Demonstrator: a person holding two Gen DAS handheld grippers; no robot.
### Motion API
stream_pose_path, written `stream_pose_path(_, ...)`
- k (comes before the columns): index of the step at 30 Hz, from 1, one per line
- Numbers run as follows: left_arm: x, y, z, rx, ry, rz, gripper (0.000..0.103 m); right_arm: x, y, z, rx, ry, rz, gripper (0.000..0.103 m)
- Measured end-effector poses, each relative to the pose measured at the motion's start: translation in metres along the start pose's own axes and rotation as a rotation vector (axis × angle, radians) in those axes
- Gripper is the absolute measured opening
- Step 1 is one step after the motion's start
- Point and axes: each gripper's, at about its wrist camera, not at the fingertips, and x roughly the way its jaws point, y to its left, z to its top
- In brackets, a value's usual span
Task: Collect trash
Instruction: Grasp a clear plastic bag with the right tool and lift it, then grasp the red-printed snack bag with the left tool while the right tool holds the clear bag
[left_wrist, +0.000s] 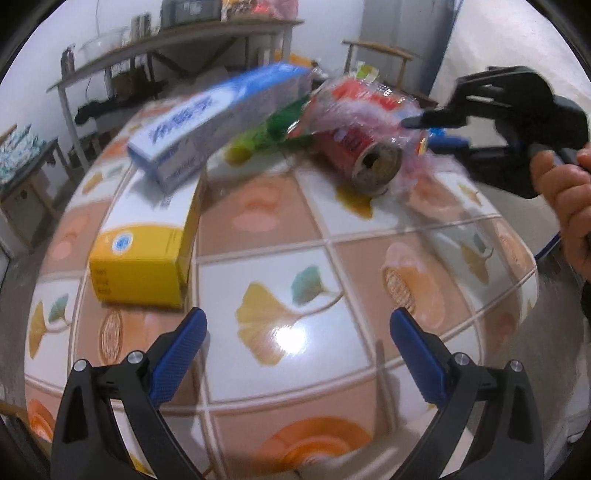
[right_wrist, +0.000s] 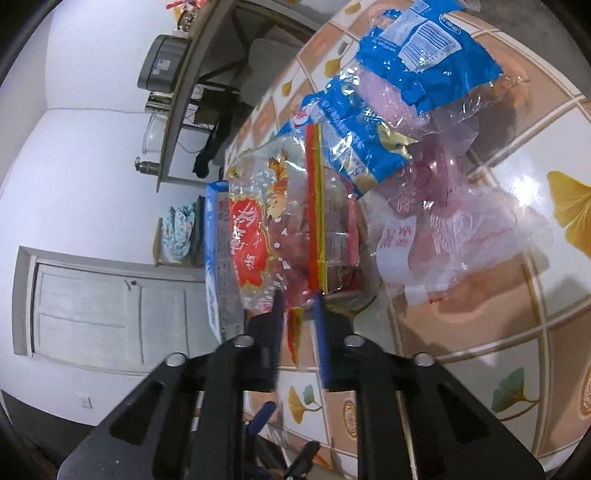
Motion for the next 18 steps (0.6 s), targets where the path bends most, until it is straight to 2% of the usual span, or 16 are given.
stream_pose_path(2, -0.004, 0.006, -0.003, -0.025, -0.004, -0.017, 0.097, -0.005, 0.002, -0.006, -0.003, -0.007, 0.019, 0.006)
stream_pose_path(9, -0.037, 0.029, -0.008, -0.135, -0.119, -0.128, 0.097, -0.029, 0.014, -0.028, -0.047, 0.015, 0.152, 0.003)
stream_pose_path(12, -0.053, 0.041, -0.009, -0.176, -0.173, -0.148, 0.097, -0.038, 0.026, -0.046, -0.107, 0.081, 0.195, 0.003)
stream_pose_path(15, -0.068, 0.050, -0.007, -0.191, -0.226, -0.144, 0.097, -0.034, 0.033, -0.069, -0.150, 0.215, 0.241, 0.003)
stream_pose_path(16, -0.072, 0.052, -0.008, -0.193, -0.236, -0.143, 0.097, -0.028, 0.031, -0.079, -0.153, 0.269, 0.231, 0.003)
stream_pose_path(18, -0.077, 0.055, -0.009, -0.195, -0.248, -0.133, 0.097, -0.018, 0.021, -0.088, -0.150, 0.320, 0.175, 0.009)
